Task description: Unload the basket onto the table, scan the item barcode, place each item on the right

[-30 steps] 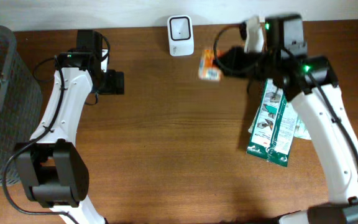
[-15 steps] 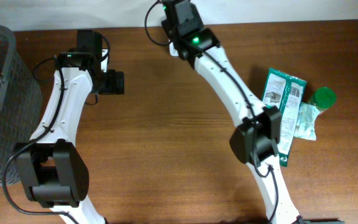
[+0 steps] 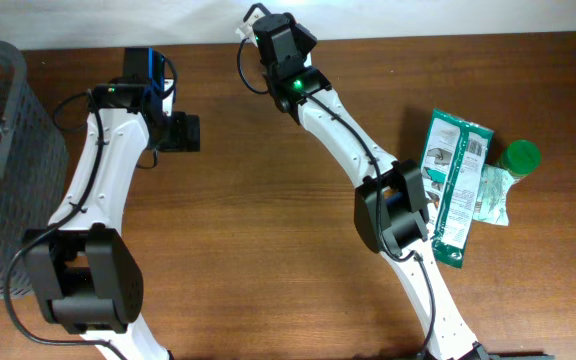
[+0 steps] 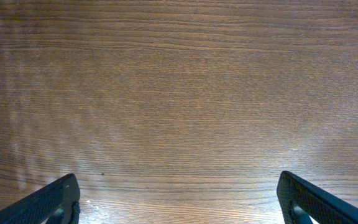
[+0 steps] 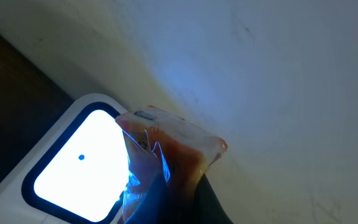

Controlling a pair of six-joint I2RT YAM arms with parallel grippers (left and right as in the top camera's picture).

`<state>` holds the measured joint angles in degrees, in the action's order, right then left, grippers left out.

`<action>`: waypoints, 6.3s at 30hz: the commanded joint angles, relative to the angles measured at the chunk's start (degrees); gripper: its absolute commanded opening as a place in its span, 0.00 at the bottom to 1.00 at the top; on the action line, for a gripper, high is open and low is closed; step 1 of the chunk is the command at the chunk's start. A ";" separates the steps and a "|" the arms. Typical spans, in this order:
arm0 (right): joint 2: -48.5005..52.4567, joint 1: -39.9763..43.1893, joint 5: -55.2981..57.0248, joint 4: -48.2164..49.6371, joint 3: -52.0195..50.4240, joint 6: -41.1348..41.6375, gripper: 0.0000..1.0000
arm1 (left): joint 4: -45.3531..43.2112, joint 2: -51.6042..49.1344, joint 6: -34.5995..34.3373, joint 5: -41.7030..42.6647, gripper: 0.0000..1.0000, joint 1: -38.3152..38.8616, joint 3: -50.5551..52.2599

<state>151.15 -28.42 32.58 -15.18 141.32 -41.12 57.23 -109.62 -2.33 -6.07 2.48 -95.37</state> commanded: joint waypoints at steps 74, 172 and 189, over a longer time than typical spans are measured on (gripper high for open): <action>-81.44 32.57 -43.95 -66.75 -22.03 39.82 0.98 | -0.07 0.90 1.11 -0.39 0.99 -0.15 -0.50; -150.79 26.88 -34.86 10.84 -141.00 44.59 0.98 | -52.43 109.33 20.00 4.85 0.99 -4.26 94.86; -150.79 26.88 -34.88 10.84 -141.00 44.59 0.98 | -52.43 109.33 20.00 4.85 0.99 -4.26 94.86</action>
<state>0.69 -1.02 -2.76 -4.25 0.73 3.03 4.56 -0.84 16.97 -1.89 -1.50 -0.73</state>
